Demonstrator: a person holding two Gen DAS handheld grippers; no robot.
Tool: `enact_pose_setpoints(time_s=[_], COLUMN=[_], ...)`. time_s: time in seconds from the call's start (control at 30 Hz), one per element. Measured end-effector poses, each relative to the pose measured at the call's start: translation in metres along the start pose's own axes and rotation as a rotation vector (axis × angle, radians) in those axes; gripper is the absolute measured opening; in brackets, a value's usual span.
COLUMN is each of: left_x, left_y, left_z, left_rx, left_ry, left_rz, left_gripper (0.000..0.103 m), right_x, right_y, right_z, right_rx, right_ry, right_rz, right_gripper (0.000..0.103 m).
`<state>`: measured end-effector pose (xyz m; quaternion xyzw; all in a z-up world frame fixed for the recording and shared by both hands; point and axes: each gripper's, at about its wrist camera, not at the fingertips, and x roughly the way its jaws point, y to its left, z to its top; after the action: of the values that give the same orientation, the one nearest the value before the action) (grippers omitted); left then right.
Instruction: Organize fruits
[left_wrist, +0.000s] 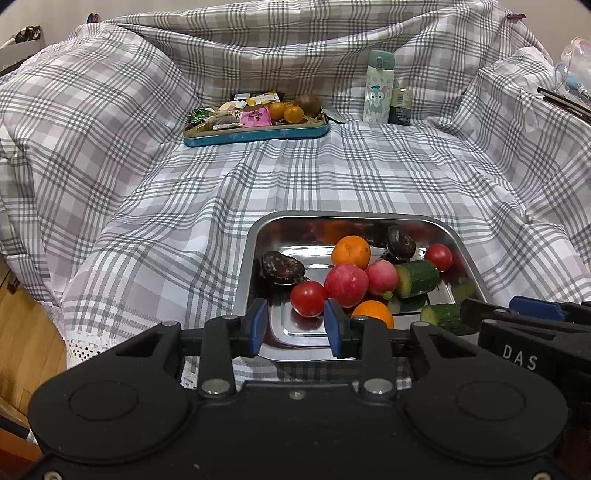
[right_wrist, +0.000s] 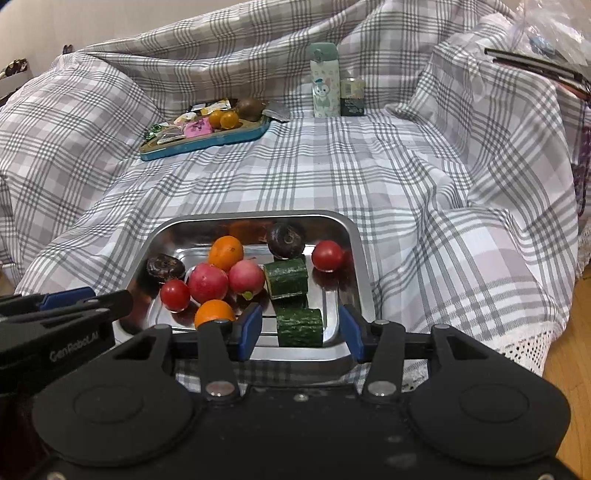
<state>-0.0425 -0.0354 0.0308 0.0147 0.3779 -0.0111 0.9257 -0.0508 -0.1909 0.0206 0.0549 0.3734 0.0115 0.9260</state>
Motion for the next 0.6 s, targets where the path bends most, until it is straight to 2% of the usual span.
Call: enact_pose_setpoints(time_s=[0.6], left_x=[-0.0018], left_y=[-0.0015], left_z=[-0.0026], left_rx=[0.003], left_ry=[0.004], left_rz=[-0.002], left_gripper=[0.042], right_x=[-0.0028], right_y=[0.0005], right_z=[-0.0044], right_rx=[0.008], right_ry=[-0.006], right_rz=[-0.012], right_gripper=[0.053])
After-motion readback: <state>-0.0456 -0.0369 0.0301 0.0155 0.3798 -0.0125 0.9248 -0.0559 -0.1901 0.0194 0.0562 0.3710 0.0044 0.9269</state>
